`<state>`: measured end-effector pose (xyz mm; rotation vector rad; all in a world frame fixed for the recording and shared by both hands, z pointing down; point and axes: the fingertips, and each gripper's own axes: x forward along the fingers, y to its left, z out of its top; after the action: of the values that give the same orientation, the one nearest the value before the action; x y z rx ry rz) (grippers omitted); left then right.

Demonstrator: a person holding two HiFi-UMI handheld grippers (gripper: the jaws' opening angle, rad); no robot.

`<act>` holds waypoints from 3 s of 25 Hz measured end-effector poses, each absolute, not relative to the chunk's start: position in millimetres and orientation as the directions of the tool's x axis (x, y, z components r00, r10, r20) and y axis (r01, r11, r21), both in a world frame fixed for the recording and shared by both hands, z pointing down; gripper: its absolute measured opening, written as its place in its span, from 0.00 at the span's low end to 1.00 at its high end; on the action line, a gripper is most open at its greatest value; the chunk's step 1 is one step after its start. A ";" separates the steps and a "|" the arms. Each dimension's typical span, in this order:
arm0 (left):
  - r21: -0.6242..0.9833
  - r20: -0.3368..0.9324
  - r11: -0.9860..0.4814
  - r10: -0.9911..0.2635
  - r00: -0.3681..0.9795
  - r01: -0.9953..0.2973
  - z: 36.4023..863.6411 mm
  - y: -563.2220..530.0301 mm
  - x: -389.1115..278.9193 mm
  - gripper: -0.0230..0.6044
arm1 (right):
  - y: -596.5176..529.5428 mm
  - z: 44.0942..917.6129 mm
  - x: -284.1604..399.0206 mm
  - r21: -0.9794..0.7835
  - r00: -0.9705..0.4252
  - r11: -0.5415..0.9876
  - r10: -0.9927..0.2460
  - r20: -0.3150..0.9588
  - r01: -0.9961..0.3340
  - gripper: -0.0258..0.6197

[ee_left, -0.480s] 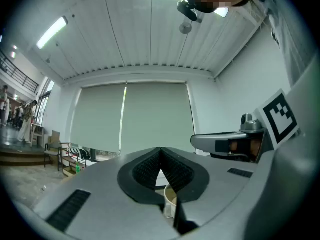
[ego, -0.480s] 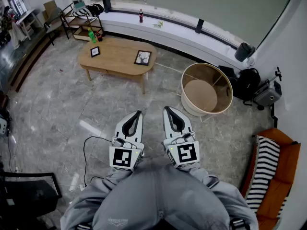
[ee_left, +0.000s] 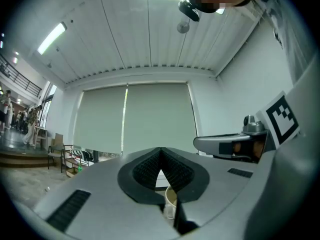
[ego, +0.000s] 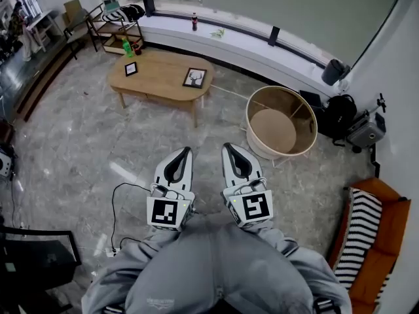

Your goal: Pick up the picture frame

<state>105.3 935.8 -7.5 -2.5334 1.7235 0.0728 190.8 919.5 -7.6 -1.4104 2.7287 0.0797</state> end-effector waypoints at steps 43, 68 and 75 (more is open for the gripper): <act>0.073 0.014 -0.530 -0.846 0.533 -0.845 78.2 460.4 -135.8 0.06 | 459.7 85.6 -23.3 -0.076 -0.368 0.362 -0.927 0.075 -0.929 0.09; 0.088 0.096 -0.368 -0.922 0.376 -0.926 109.3 158.3 -77.6 0.06 | 138.4 122.9 18.5 -0.107 -0.573 0.563 -0.810 0.128 -0.820 0.09; 0.068 0.099 -0.341 -0.933 0.346 -0.938 112.8 123.7 -64.8 0.06 | 95.2 130.0 42.5 -0.110 -0.583 0.573 -0.803 0.125 -0.812 0.09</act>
<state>-64.8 123.7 112.8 -2.6678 1.8626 -0.0684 42.5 95.2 130.0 -1.4600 2.8395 -0.2496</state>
